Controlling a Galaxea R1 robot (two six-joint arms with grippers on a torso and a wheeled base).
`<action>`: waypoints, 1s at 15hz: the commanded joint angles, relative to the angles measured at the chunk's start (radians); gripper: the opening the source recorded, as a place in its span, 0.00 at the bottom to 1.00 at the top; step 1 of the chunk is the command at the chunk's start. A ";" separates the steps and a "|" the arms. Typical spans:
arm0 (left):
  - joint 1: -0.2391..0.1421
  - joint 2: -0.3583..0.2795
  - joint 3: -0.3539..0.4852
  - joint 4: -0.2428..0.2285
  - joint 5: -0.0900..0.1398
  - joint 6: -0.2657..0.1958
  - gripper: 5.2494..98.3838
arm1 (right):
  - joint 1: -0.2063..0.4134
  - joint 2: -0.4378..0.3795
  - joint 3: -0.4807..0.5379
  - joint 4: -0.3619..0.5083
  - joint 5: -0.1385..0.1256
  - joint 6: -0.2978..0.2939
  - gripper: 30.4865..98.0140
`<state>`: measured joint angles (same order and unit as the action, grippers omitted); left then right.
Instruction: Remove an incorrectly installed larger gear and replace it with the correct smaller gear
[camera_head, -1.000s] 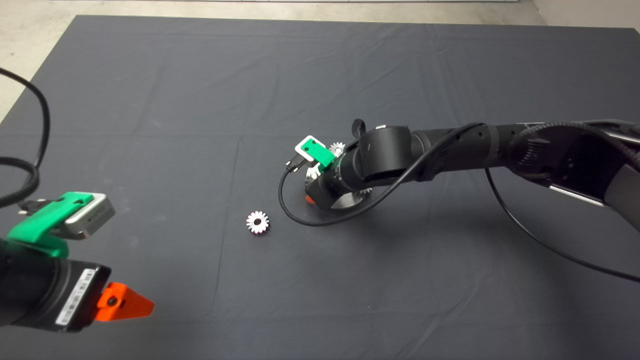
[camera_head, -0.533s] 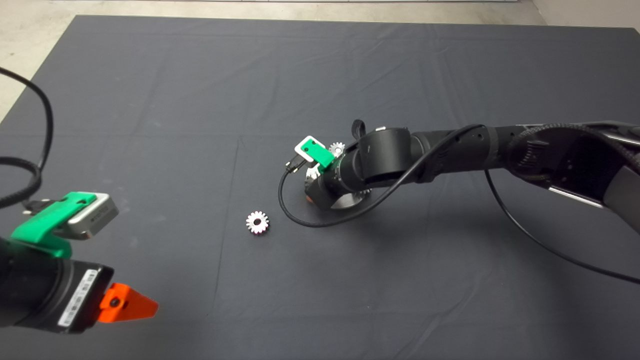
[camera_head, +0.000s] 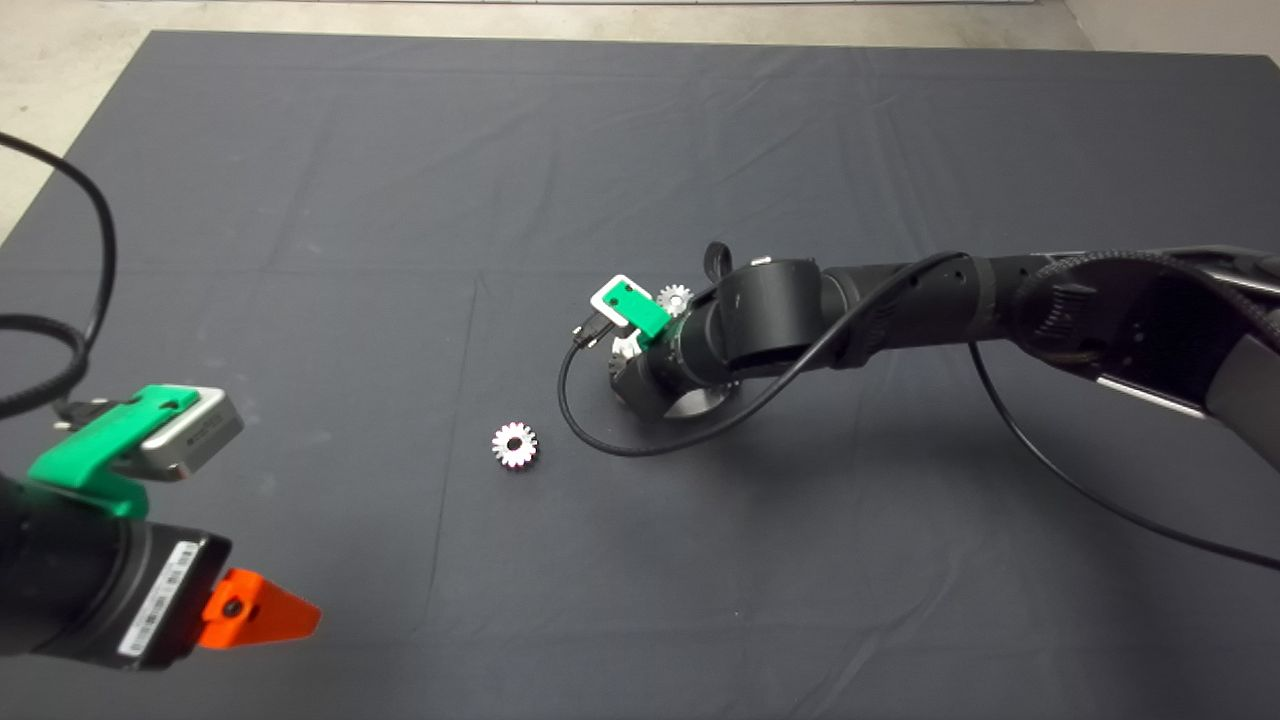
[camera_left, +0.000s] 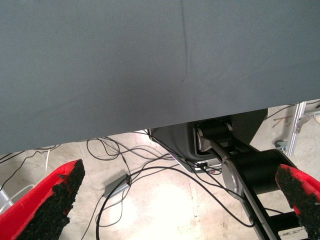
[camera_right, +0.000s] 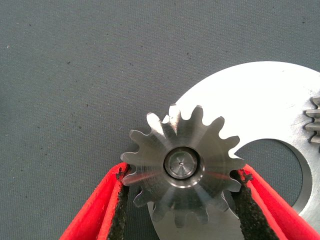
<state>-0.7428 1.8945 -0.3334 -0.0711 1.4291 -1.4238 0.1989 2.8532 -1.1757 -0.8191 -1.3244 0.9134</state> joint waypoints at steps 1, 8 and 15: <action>-0.009 -0.004 0.015 -0.015 -0.003 0.006 1.00 | 0.017 0.004 0.003 -0.041 0.008 -0.005 0.27; -0.009 -0.005 0.015 -0.015 -0.001 0.006 1.00 | 0.017 0.000 0.006 -0.040 0.003 -0.001 0.25; -0.009 -0.004 0.015 -0.015 -0.001 0.006 1.00 | 0.027 0.004 0.015 -0.035 -0.003 0.005 0.24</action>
<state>-0.7428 1.8940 -0.3334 -0.0711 1.4291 -1.4238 0.1989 2.8532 -1.1747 -0.8198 -1.3268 0.9136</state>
